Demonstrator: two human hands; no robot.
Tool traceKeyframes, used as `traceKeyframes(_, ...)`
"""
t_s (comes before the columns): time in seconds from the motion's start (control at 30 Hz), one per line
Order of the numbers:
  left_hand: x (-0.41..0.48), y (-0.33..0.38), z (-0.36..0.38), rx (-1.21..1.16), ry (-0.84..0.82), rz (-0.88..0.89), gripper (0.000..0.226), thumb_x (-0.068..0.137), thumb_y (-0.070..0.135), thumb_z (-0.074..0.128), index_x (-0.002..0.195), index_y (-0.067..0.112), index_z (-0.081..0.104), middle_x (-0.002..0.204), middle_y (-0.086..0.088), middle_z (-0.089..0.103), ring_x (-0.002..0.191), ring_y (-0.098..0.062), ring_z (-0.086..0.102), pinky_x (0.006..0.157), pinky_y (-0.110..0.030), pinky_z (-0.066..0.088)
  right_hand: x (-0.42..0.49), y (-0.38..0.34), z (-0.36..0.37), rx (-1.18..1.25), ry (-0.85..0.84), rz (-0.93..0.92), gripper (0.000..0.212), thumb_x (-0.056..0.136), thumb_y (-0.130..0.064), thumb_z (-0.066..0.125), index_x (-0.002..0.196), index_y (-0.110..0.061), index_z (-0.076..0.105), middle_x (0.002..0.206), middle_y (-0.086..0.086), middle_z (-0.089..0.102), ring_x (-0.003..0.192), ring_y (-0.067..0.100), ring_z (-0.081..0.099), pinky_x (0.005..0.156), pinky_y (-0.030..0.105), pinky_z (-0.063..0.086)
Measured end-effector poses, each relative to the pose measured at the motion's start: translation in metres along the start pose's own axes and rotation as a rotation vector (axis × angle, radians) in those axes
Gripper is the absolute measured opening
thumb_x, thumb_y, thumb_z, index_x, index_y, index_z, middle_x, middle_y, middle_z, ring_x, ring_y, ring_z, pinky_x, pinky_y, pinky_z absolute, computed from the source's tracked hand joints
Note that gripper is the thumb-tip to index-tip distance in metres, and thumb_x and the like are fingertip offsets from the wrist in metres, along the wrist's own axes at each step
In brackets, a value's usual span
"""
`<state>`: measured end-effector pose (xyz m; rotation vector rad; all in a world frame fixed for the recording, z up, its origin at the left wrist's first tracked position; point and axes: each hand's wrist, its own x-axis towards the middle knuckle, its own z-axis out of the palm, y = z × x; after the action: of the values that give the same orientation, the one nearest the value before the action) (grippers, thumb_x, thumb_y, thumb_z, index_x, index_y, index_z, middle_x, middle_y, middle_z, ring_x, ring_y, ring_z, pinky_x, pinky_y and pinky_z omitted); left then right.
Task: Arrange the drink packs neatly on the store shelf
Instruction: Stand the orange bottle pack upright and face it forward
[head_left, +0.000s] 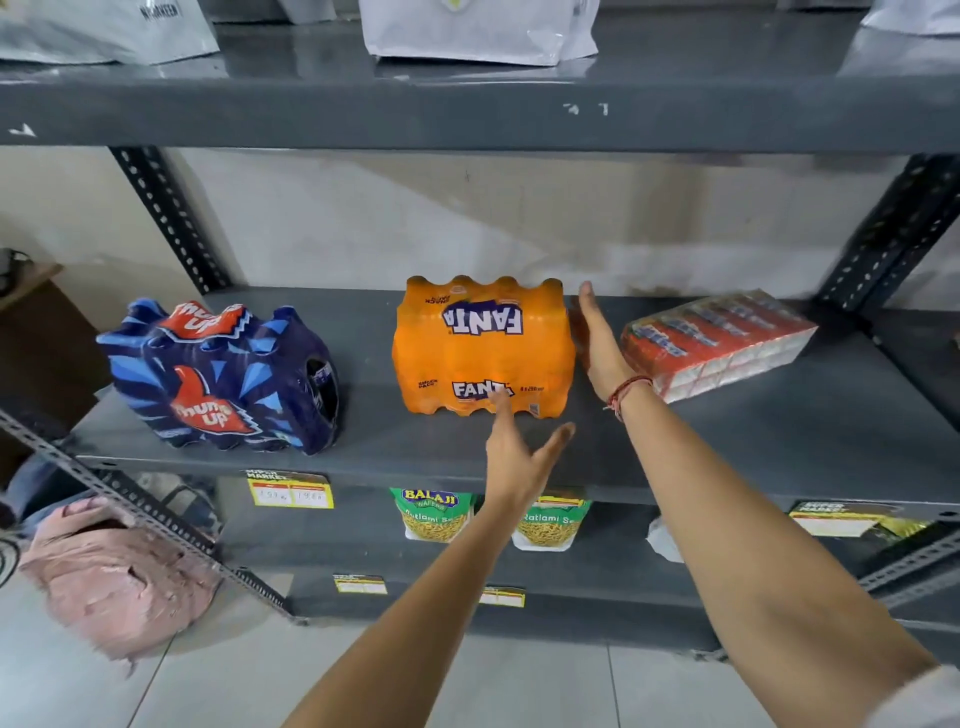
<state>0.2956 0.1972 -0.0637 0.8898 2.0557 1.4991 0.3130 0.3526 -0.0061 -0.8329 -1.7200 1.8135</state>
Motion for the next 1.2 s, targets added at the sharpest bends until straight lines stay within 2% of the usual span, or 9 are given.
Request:
traceKeyframes(0.13,0.006,0.001,0.011,0.004,0.011,-0.033,0.122,0.064,0.058,0.074,0.147,0.02,-0.007,0.159,-0.006,0.008,0.143,-0.026,0.017,0.116,-0.042,0.021,-0.006,-0.003,-0.004,-0.177,0.066,-0.045,0.072,0.084,-0.074,0.025,0.134,-0.027,0.046,0.139,0.003,0.05,0.127,0.022,0.045,0.109,0.044,0.033)
traceKeyframes(0.23,0.004,0.001,0.009,-0.034,0.03,-0.025,0.132,0.056,0.06,0.077,0.147,0.022,-0.011,0.158,-0.007,0.009,0.143,-0.028,0.019,0.113,-0.048,0.027,-0.029,0.001,-0.002,-0.263,0.096,-0.15,0.047,0.082,-0.073,0.034,0.088,-0.032,0.057,0.101,-0.001,0.057,0.096,0.013,0.053,0.085,0.028,0.039)
traceKeyframes(0.37,0.019,-0.006,-0.016,-0.012,0.042,0.033,0.123,0.055,0.057,0.08,0.147,0.022,0.006,0.148,-0.004,0.036,0.13,-0.025,0.043,0.104,-0.045,0.041,-0.05,0.02,0.004,-0.231,0.233,-0.226,0.045,0.091,-0.053,0.043,0.111,-0.015,0.056,0.121,0.008,0.056,0.11,0.018,0.055,0.094,0.03,0.043)
traceKeyframes(0.53,0.047,-0.024,-0.075,0.153,-0.167,0.077,0.092,0.064,0.042,0.081,0.14,0.023,0.033,0.124,0.007,0.056,0.109,-0.006,0.052,0.091,-0.021,0.042,-0.088,0.038,0.045,-0.158,0.407,-0.263,0.054,0.089,-0.059,0.042,0.12,-0.017,0.055,0.11,0.002,0.067,0.096,0.011,0.062,0.084,0.025,0.052)
traceKeyframes(0.67,0.069,-0.034,-0.125,0.151,-0.322,0.069,0.055,0.072,0.018,0.077,0.121,0.015,0.054,0.119,0.002,0.063,0.107,-0.002,0.061,0.1,-0.031,0.045,-0.109,0.047,0.089,-0.234,0.423,-0.347,0.054,0.088,-0.064,0.038,0.117,-0.023,0.058,0.113,0.0,0.067,0.104,0.013,0.061,0.091,0.032,0.05)
traceKeyframes(0.83,0.059,-0.044,-0.137,0.11,0.226,-0.035,0.047,0.091,0.022,0.056,0.133,0.003,0.047,0.126,-0.014,0.06,0.116,-0.02,0.056,0.094,-0.019,0.037,-0.112,0.052,0.096,-0.315,0.308,-0.407,0.041,0.089,-0.052,0.05,0.118,-0.023,0.057,0.115,-0.006,0.063,0.106,0.002,0.055,0.087,0.015,0.043)
traceKeyframes(0.93,0.039,-0.038,-0.121,0.034,0.182,0.038,0.043,0.092,0.041,0.049,0.127,0.015,0.053,0.119,0.0,0.063,0.104,-0.008,0.057,0.079,-0.004,0.041,-0.092,0.045,0.061,-0.392,0.57,-0.447,0.046,0.086,-0.043,0.06,0.119,-0.012,0.054,0.117,0.009,0.055,0.108,0.021,0.053,0.081,0.023,0.045)
traceKeyframes(1.07,0.032,-0.032,-0.103,-0.095,0.057,0.049,0.062,0.084,0.046,0.059,0.137,0.022,0.038,0.13,0.005,0.056,0.111,-0.01,0.057,0.09,-0.024,0.048,-0.059,0.036,0.016,-0.349,0.453,-0.203,0.084,0.078,-0.042,0.071,0.143,-0.012,0.028,0.149,0.015,0.03,0.136,0.029,0.032,0.108,0.045,0.034)
traceKeyframes(1.2,0.043,-0.034,-0.105,0.078,0.076,0.004,0.065,0.085,0.043,0.058,0.138,0.013,0.034,0.136,-0.008,0.052,0.12,-0.026,0.052,0.098,-0.04,0.044,-0.042,0.032,0.003,-0.303,0.187,-0.052,0.086,0.081,-0.041,0.067,0.147,-0.017,0.018,0.148,0.01,0.039,0.131,0.029,0.043,0.105,0.05,0.041)
